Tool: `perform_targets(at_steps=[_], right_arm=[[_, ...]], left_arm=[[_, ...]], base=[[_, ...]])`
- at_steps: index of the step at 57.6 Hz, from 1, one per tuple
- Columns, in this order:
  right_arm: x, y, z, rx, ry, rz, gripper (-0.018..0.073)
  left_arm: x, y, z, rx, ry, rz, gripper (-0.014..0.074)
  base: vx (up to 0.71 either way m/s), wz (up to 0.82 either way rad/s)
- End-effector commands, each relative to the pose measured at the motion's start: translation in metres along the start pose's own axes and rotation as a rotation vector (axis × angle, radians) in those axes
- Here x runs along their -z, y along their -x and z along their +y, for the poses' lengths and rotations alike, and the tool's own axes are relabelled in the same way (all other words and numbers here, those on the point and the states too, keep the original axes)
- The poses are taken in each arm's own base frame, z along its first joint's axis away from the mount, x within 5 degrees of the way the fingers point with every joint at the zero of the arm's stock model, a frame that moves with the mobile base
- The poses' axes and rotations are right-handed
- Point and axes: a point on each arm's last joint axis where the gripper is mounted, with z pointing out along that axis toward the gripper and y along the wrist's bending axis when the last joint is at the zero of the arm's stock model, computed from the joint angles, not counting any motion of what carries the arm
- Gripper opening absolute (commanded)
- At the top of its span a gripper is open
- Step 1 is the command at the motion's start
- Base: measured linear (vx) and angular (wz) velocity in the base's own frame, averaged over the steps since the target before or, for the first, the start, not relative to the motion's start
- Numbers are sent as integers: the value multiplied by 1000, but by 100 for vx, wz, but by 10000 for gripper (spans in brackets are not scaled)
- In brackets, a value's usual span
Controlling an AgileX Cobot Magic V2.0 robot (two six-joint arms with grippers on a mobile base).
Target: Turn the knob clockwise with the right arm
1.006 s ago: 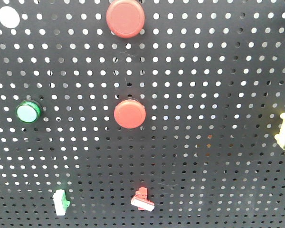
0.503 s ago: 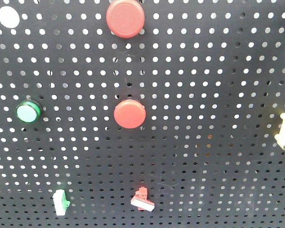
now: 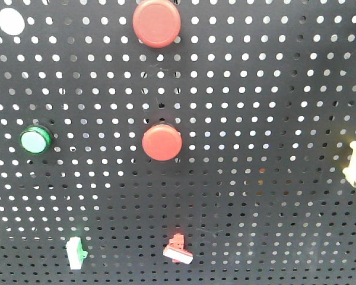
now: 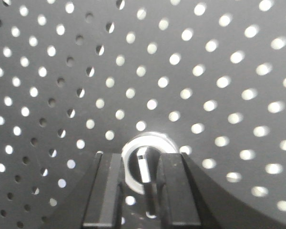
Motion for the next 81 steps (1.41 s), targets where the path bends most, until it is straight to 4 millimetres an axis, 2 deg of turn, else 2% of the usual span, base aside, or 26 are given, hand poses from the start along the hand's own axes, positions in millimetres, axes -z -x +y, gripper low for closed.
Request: perform_targets(at_steps=[1,13,20,25,32,48,55,60,71,81], right_arm=[[0,12,-7,6,-54,-88,204],[-8,7,-5,9,-42,-64,-10],[-14,4,-4,-26,-33,-48,-13],[-15,4,-3,-126,-30,-48,-10],[-15,4,-3,-401,-21,-55,-9],[-15,5,-4,-1257,5,-74,-9],[-15,7,-5,-1461,16,-98,-9],[-14,8,-6,-1488,17,-115,-9],[-14,9,-8,-1402,-1,-144,0],[-14,8,-10,-1338,-21,-149,74]], left_arm=[[0,3,1,17,5,-69,-6],[0,3,1,17,5,-69,-6],[0,3,1,17,5,-69,-6],[0,3,1,17,5,-69,-6],[0,3,1,17,5,-69,-6],[0,3,1,17,5,-69,-6],[0,3,1,17,5,-69,-6],[0,3,1,17,5,-69,-6],[0,3,1,17,5,-69,-6],[0,3,1,17,5,-69,-6]], base=[[0,0],[0,0],[0,0],[0,0],[0,0],[0,0],[0,0],[0,0],[0,0],[0,0]])
